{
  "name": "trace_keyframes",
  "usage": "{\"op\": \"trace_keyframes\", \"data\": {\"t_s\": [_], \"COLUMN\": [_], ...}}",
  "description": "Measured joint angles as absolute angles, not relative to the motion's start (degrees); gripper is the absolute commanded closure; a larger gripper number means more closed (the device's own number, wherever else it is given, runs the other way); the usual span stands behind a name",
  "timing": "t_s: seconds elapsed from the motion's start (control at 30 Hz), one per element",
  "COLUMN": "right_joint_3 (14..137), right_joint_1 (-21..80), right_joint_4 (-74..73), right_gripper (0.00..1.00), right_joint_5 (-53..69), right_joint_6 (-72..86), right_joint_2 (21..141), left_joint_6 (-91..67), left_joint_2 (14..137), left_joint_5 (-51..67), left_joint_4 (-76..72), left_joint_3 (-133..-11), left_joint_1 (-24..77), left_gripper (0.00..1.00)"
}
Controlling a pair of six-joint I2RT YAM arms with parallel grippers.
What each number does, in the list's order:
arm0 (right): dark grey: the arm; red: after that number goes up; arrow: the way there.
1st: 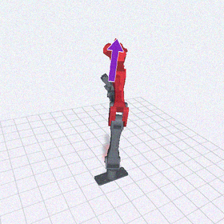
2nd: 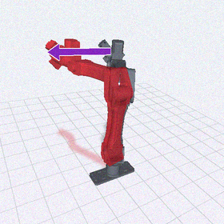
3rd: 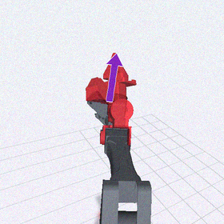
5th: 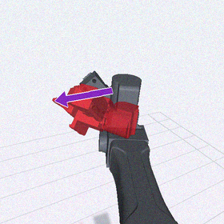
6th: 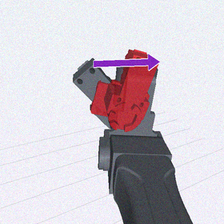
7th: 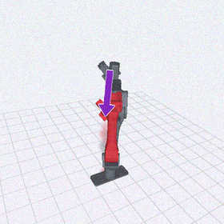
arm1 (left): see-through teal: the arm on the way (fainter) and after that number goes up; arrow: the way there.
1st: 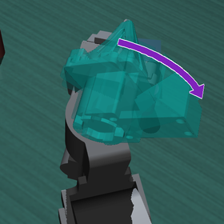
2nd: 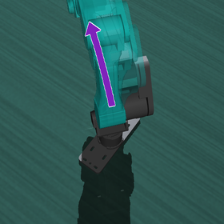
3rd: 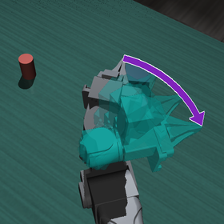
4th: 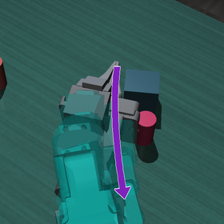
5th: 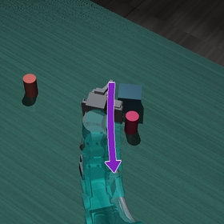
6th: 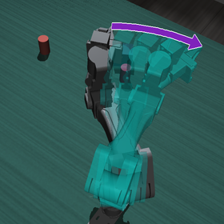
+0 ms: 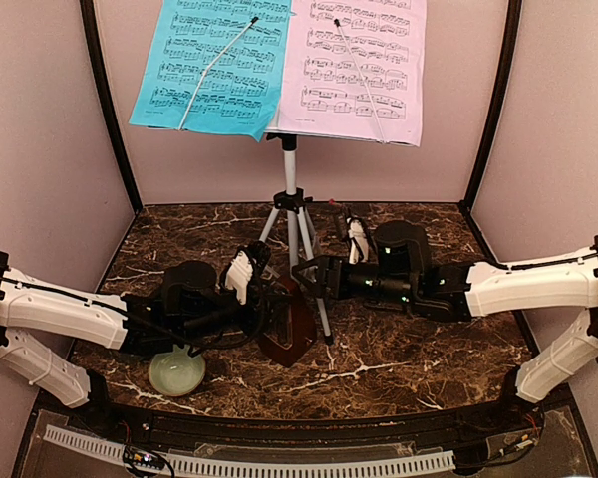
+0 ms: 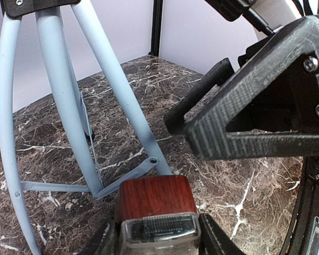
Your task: Set up the instrument practice props
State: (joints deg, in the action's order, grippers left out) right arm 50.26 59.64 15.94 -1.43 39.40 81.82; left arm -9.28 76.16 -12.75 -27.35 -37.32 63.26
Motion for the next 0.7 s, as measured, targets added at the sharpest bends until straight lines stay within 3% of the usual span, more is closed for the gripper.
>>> {"op": "trace_keyframes", "data": {"t_s": [0.23, 0.7], "right_joint_3": [52.36, 52.82], "right_joint_1": [59.64, 60.60], "right_joint_4": [16.45, 17.76], "right_gripper": [0.35, 0.54], "right_joint_5": [-0.38, 0.47], "right_joint_6": [39.81, 40.80], "right_joint_2": [84.79, 87.68], "left_joint_6": [-9.13, -8.58], "left_joint_2": [76.14, 76.09], "left_joint_5": [-12.62, -12.56], "left_joint_4": [-27.35, -27.35], "left_joint_3": [-37.32, -37.32], "left_joint_1": [63.22, 63.20], "left_gripper": [0.69, 0.76]}}
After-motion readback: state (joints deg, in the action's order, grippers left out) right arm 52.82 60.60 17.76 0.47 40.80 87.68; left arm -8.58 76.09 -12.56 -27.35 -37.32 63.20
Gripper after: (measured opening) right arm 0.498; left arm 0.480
